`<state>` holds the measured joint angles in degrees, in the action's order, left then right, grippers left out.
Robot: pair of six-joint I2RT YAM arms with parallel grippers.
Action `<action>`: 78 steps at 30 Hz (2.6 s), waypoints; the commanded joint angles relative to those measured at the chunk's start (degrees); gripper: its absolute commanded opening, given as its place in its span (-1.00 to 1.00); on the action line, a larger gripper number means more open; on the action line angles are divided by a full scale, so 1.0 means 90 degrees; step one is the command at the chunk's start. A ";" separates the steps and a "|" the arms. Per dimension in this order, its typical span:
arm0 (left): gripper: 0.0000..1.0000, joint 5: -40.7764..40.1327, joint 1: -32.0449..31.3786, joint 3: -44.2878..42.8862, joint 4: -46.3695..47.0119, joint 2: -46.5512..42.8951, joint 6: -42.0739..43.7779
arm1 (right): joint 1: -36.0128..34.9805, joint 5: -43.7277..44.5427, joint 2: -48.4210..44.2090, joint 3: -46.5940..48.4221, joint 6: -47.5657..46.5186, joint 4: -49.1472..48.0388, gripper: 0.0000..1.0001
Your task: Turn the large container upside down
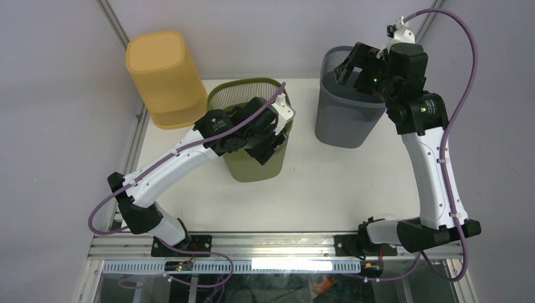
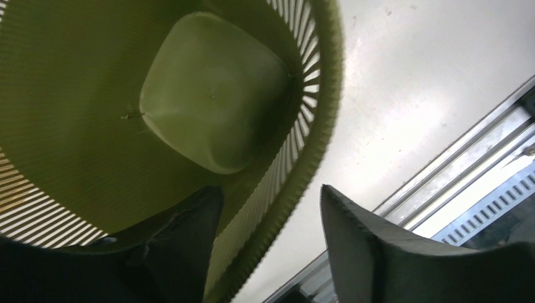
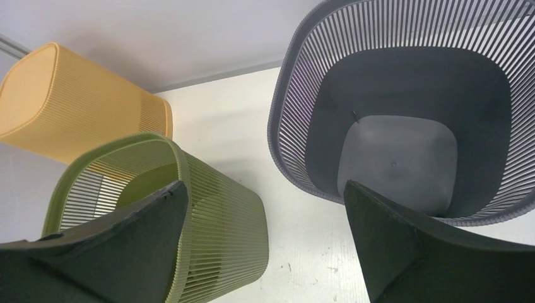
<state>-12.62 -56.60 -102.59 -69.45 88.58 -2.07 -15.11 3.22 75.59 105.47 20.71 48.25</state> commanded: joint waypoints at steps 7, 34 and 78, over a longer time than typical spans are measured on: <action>-0.67 0.0371 0.0205 -0.0156 0.0246 -0.0186 0.0081 | 0.0048 -0.0224 -0.0195 -0.0056 0.0106 -0.0420 0.96; -1.00 0.5854 0.4076 0.1215 0.4849 -0.0964 -0.4452 | 0.0360 -0.0703 -0.0499 -0.0559 -0.0242 -0.0399 0.97; 0.97 0.3410 0.4333 0.0942 0.3289 0.0283 -0.2566 | 0.0844 -0.3208 -0.2621 -0.5546 0.2123 -0.1976 0.94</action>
<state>27.24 -17.65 -89.41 -32.08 91.83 -33.06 -7.68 -27.24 53.28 54.61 40.38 30.79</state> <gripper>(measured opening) 0.987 0.971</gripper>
